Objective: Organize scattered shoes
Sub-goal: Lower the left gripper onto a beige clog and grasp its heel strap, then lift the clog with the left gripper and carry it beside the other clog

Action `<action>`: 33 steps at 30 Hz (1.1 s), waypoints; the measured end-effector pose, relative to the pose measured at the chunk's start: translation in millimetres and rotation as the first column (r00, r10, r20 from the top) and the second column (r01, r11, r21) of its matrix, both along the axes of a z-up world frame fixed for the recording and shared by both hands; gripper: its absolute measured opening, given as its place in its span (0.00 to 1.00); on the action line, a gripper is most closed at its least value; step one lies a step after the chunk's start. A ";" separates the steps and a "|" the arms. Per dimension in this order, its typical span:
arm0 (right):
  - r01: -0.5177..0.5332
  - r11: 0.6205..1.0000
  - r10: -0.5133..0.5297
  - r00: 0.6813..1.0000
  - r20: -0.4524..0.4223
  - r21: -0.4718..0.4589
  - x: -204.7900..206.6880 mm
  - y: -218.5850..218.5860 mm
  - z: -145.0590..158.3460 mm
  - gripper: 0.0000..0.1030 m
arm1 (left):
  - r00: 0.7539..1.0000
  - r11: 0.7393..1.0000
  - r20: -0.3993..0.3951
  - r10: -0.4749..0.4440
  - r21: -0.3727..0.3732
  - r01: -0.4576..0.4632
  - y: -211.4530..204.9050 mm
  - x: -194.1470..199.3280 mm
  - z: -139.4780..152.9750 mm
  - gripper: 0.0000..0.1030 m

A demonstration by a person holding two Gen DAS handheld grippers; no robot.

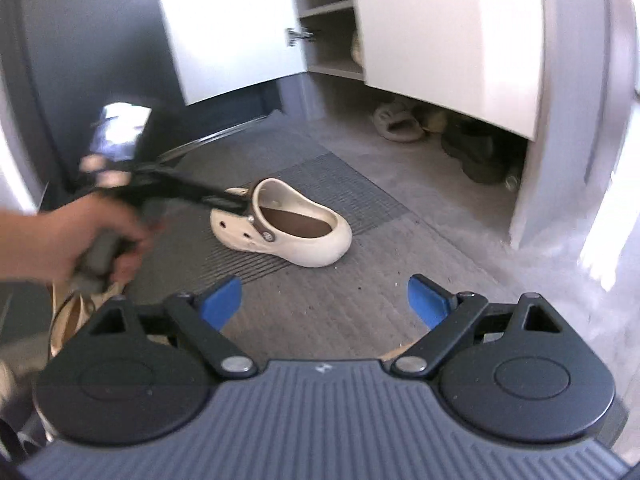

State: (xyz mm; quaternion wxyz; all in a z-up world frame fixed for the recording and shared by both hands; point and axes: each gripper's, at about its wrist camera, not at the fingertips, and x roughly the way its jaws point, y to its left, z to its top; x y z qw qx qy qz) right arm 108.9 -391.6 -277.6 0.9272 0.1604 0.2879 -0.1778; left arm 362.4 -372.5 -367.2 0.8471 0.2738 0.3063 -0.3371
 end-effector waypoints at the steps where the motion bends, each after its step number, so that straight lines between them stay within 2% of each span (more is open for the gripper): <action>1: -0.008 1.000 0.008 1.000 -0.005 -0.005 0.3 -0.3 -1.3 0.90 | 1.000 1.000 -0.014 0.010 0.012 -0.009 -7.6 6.6 -8.9 0.92; 3: -0.023 1.000 0.023 1.000 -0.014 -0.014 0.9 -0.8 -3.8 0.90 | 0.999 0.998 -0.031 0.038 0.046 -0.037 -20.8 19.1 -25.3 0.87; 5: -0.038 0.999 0.038 0.999 -0.023 -0.023 1.5 -1.3 -6.3 0.90 | 0.992 0.988 -0.030 0.121 0.102 -0.117 -35.9 32.6 -46.6 0.79; 6: -0.040 0.999 0.040 0.999 -0.026 -0.023 1.2 -2.3 -7.8 0.90 | 0.987 0.983 -0.031 0.156 0.104 -0.152 -38.1 36.5 -51.3 0.79; 8: -0.030 0.999 0.029 0.999 -0.031 -0.016 -1.7 -4.5 -7.2 0.90 | 0.977 0.972 -0.008 0.213 0.098 -0.212 -39.6 39.6 -55.4 0.65; 9: -0.020 1.000 0.020 0.999 -0.031 -0.008 -3.6 -7.8 -6.6 0.90 | 0.974 0.969 0.010 0.226 0.103 -0.225 -39.9 39.3 -55.7 0.61; 12: 0.022 1.000 -0.023 1.000 -0.015 -0.012 -10.9 -15.0 -3.2 0.90 | 0.965 0.959 0.036 0.258 0.112 -0.261 -36.6 40.1 -54.2 0.42; 13: 0.031 0.999 -0.031 0.999 -0.013 -0.013 -11.8 -15.8 -3.0 0.90 | 0.956 0.949 0.064 0.286 0.122 -0.292 -31.3 40.5 -51.4 0.28; 14: 0.041 0.999 -0.041 0.999 -0.009 -0.006 -13.4 -16.7 -3.0 0.90 | 0.951 0.944 0.066 0.303 0.120 -0.309 -24.7 42.1 -47.4 0.20; 16: 0.058 0.998 -0.058 0.998 -0.004 0.013 -16.7 -17.6 -3.6 0.90 | 0.945 0.939 0.043 0.324 0.105 -0.326 -11.7 46.6 -39.4 0.20; 20: 0.025 1.000 -0.025 1.000 0.004 0.018 -20.8 -6.3 -4.5 0.90 | 0.928 0.925 0.004 0.372 0.089 -0.370 27.6 45.8 -20.9 0.18; 23: 0.020 0.999 -0.021 1.000 0.013 0.026 -19.7 0.4 -3.9 0.90 | 0.895 0.891 -0.002 0.446 0.095 -0.444 60.0 43.1 -12.4 0.18; 25: 0.016 0.999 -0.017 1.000 0.022 0.030 -16.4 5.9 -3.3 0.90 | 0.876 0.868 0.043 0.481 0.122 -0.482 82.3 39.6 -13.7 0.19; 29: -0.040 0.999 0.040 0.999 0.033 0.016 -8.6 21.5 -0.6 0.90 | 0.861 0.843 0.081 0.502 0.174 -0.508 107.2 34.5 -20.7 0.20; 31: -0.079 0.997 0.079 0.996 0.032 -0.002 -4.5 29.9 -0.2 0.90 | 0.856 0.833 0.077 0.511 0.200 -0.516 123.9 30.8 -26.3 0.21; 33: -0.085 0.996 0.085 0.996 0.023 0.000 -1.5 32.6 -1.2 0.90 | 0.855 0.833 0.037 0.518 0.205 -0.514 134.5 29.4 -27.7 0.28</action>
